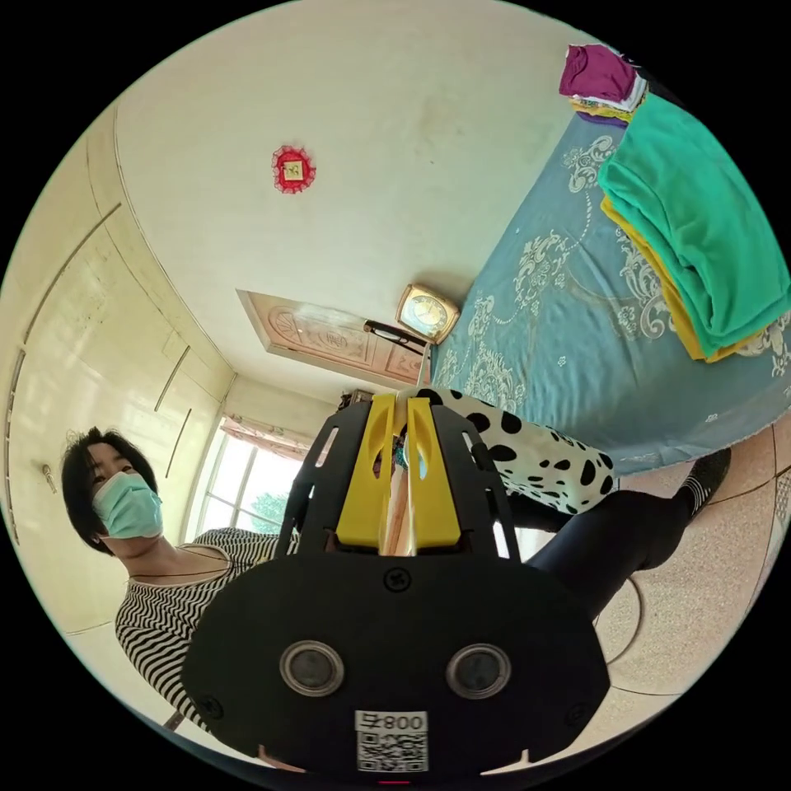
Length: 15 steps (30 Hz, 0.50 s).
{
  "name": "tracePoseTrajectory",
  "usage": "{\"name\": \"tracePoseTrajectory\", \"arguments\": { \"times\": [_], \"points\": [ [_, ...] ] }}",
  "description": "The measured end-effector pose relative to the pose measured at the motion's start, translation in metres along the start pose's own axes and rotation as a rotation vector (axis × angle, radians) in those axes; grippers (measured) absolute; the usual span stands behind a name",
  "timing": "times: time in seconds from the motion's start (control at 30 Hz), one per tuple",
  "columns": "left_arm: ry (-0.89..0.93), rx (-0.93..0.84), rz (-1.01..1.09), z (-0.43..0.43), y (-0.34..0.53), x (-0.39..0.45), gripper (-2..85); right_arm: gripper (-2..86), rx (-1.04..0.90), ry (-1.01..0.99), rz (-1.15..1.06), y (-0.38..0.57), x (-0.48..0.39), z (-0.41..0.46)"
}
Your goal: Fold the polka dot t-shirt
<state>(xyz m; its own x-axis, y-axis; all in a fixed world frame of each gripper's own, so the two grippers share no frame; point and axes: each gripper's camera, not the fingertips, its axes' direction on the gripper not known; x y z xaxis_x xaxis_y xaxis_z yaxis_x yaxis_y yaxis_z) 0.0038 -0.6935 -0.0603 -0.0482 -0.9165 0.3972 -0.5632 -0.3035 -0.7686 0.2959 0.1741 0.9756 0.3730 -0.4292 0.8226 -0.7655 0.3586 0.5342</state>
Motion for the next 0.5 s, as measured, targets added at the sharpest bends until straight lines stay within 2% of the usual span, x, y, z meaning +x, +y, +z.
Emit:
{"name": "tracePoseTrajectory", "arguments": {
  "times": [0.2,0.37,0.5],
  "points": [
    [-0.016,-0.006,0.054,0.104,-0.094,-0.007,2.3,1.9,0.016,0.064,-0.07,-0.11,-0.019,-0.053],
    [0.007,-0.011,0.258,0.209,-0.18,0.026,2.4,1.9,0.039,0.153,-0.239,-0.208,-0.081,-0.107],
    [-0.024,-0.072,0.347,0.285,-0.212,0.03,2.4,2.0,0.095,0.271,-0.301,-0.254,-0.114,-0.169]
  ]
}}
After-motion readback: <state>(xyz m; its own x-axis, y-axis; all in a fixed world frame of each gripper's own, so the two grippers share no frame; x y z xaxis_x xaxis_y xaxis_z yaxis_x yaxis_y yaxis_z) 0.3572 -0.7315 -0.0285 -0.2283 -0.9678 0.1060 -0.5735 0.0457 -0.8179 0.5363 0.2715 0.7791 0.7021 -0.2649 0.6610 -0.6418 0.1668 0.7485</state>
